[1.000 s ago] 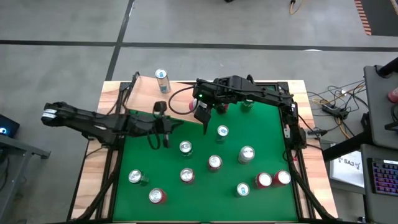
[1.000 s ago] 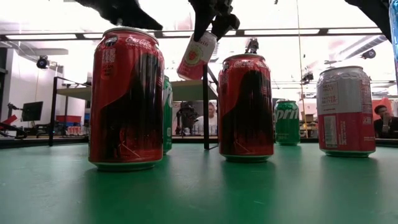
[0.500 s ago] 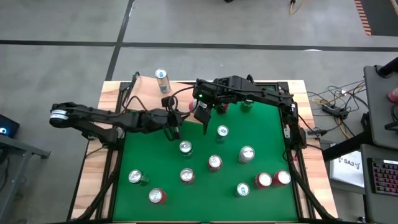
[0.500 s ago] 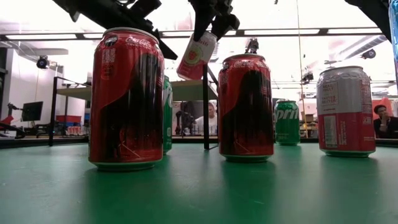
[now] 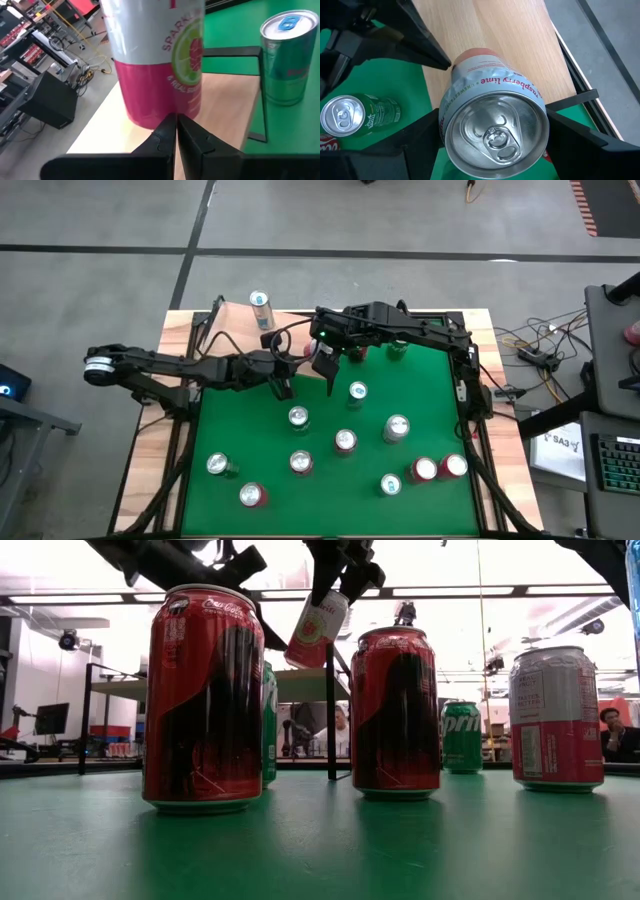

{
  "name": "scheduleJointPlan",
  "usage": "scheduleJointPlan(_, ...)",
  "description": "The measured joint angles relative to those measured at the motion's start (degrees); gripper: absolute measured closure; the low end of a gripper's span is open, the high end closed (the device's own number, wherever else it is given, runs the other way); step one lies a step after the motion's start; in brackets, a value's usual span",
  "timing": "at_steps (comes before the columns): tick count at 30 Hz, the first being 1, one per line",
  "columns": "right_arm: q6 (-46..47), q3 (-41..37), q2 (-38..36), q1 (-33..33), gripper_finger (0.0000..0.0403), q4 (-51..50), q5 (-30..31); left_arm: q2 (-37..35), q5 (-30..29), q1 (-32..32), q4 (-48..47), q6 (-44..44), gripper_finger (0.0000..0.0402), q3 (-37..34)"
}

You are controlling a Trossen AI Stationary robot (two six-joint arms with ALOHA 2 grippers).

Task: Place canned beverage on shelf
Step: Put the pink/white soda can on the shelf

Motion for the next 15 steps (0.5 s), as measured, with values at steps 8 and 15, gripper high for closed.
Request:
scheduleJointPlan(8, 0.3, 0.0, 0.0, 0.0, 0.0105, 0.0, 0.0, 0.0, 0.0, 0.0, 0.1, 0.0, 0.0402, 0.0)
scheduleJointPlan(15, 1.2, 0.0, 0.0, 0.0, 0.0092, -0.1, -2.0, 0.1, 0.2, 0.0, 0.0, 0.0, 0.0402, 0.0)
